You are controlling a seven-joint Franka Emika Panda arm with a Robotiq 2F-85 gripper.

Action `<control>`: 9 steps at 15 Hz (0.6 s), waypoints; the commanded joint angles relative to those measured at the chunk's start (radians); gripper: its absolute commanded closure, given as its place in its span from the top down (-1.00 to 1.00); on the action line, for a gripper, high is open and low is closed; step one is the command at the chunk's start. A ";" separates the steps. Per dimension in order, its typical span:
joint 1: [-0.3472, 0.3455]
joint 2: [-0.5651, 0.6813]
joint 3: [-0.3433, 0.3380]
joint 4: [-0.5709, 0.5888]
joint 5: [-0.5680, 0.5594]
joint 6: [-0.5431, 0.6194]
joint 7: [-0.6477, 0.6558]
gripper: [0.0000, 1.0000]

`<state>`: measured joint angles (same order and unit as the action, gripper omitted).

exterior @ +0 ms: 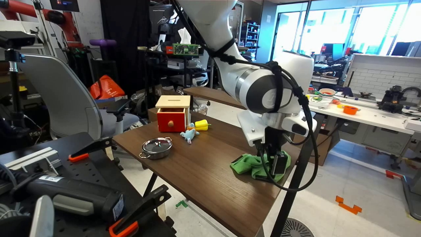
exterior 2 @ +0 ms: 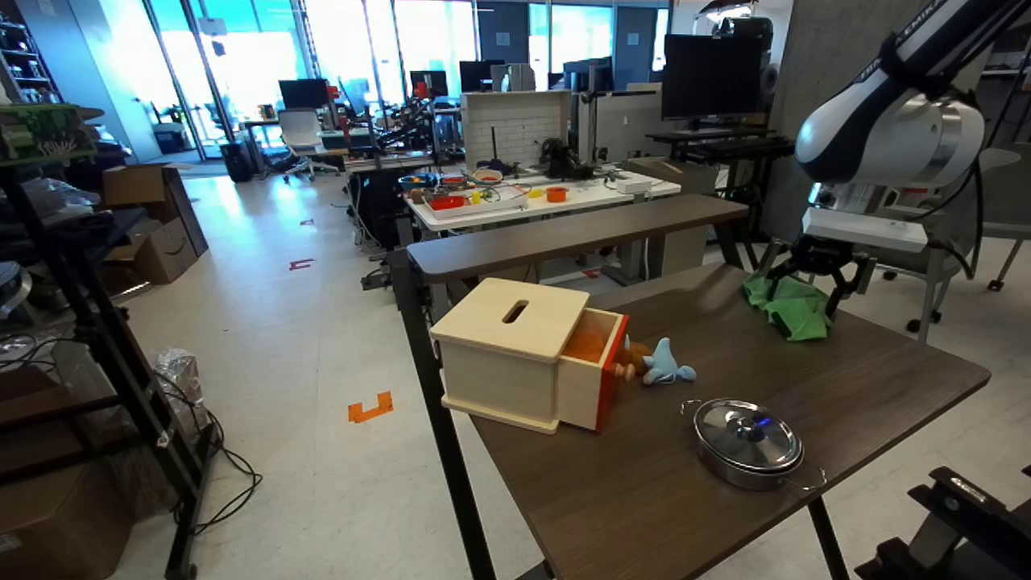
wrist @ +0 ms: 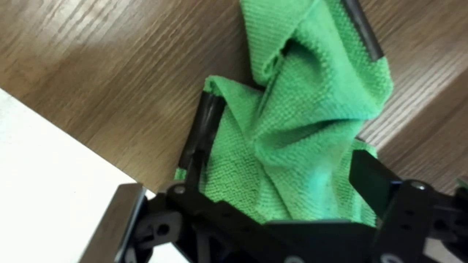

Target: Move the green cloth to the right

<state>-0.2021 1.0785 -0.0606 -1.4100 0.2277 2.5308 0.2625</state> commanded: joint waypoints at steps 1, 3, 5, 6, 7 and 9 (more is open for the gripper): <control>0.003 -0.167 0.035 -0.194 0.021 0.028 -0.062 1.00; -0.007 -0.251 0.074 -0.289 0.027 0.053 -0.127 1.00; -0.025 -0.325 0.121 -0.379 0.035 0.038 -0.216 1.00; -0.025 -0.364 0.134 -0.430 0.035 0.015 -0.251 1.00; 0.007 -0.255 0.085 -0.283 0.025 0.012 -0.176 1.00; 0.009 -0.317 0.104 -0.365 0.029 0.011 -0.212 1.00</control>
